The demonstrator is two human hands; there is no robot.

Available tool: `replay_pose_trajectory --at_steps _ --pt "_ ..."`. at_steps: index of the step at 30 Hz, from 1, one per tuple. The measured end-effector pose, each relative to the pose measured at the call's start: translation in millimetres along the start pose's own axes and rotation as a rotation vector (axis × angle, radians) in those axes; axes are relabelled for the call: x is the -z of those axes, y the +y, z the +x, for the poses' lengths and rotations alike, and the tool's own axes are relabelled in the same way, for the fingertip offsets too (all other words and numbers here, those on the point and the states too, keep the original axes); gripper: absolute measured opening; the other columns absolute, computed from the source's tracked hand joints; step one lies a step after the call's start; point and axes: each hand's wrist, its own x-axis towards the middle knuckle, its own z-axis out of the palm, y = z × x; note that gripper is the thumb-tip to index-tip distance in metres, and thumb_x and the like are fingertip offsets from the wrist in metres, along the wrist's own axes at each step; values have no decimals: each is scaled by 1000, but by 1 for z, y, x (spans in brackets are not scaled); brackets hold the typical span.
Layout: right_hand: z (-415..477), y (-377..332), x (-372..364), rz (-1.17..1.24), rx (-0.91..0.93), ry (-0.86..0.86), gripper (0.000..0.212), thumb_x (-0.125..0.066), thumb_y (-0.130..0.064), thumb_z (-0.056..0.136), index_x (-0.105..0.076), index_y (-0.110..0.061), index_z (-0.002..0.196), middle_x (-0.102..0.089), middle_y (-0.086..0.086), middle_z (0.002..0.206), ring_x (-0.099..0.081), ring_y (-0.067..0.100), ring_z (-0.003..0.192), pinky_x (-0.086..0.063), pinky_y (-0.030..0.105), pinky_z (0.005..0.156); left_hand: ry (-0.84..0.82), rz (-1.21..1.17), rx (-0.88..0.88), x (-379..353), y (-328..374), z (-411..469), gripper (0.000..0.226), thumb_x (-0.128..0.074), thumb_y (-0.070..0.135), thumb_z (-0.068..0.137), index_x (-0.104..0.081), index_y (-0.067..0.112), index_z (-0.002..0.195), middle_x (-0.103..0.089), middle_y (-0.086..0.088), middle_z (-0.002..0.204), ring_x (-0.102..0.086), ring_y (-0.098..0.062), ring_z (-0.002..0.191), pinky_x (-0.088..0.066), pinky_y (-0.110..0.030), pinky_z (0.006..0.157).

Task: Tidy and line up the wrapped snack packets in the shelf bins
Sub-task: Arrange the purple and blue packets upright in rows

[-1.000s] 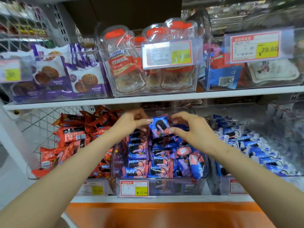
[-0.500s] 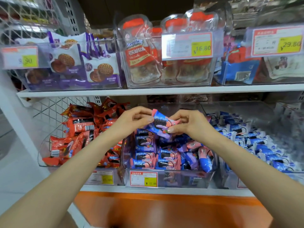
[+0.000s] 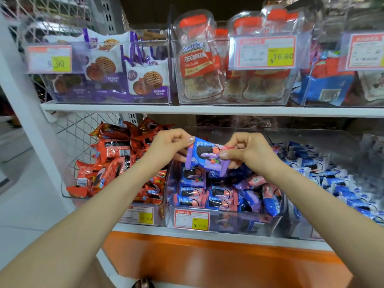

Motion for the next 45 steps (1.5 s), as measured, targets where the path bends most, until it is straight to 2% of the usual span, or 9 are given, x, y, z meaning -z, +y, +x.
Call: replay_pose_trajectory --at_steps 6,10,18,25,28,31,35,39,45 --pt "8 9 -7 -53 -12 131 24 -69 7 77 -59 -8 62 -58 2 42 -53 8 33 -40 18 33 77 76 2 22 -8 1 12 -51 15 95 -58 20 87 -69 0 83 -65 -10 65 -54 -25 60" --pt "15 24 -39 -175 -113 -19 29 -60 16 81 -52 -5 63 -55 -2 36 -52 10 30 -46 22 34 151 129 -14 31 -12 2 9 -51 19 95 -56 23 88 -68 -1 86 -65 -15 70 -55 -26 61" --pt "33 59 -74 -281 -274 -84 23 -65 5 84 -46 -7 76 -57 -2 40 -57 12 36 -57 43 61 137 372 -69 34 -16 -6 14 -57 15 92 -61 25 84 -68 -2 87 -67 -13 81 -57 -27 69" --pt "36 54 -78 -344 -362 -80 52 -77 -2 75 -32 -10 100 -64 27 98 -55 25 46 -55 40 54 164 439 -82 36 -15 -7 9 -57 14 91 -66 18 89 -68 1 84 -66 -15 82 -56 -39 78" --pt "36 58 -82 -338 -373 -49 58 -78 -3 73 -29 -11 103 -63 27 99 -55 26 45 -57 46 59 144 485 -102 37 -17 -6 9 -58 16 91 -65 21 88 -67 7 81 -64 -11 80 -55 -39 78" --pt "33 56 -82 -347 -378 0 63 -81 -10 71 -29 -10 107 -56 15 92 -56 24 50 -55 41 52 121 615 -173 37 -23 -6 8 -59 19 90 -64 23 87 -66 9 85 -61 -11 83 -52 -40 79" --pt "30 59 -77 -419 -420 -44 61 -83 -28 70 -36 -9 106 -50 8 96 -56 18 66 -51 29 50 -53 940 -296 25 -27 -1 16 -54 19 92 -63 22 106 -59 11 98 -52 -13 104 -40 -29 87" --pt "30 67 -74 -433 -422 -92 55 -83 -34 68 -42 -12 96 -57 8 105 -55 22 96 -46 32 75 -272 1226 -313 10 -37 19 42 -46 4 90 -54 25 126 -57 9 126 -44 -12 120 -19 -26 102" --pt "34 77 -73 -371 -388 -124 58 -85 -31 66 -39 -16 98 -51 3 93 -48 18 90 -39 28 74 -410 1328 -257 -2 -35 40 54 -47 -1 85 -50 23 133 -51 4 137 -43 -15 126 -20 -27 104"
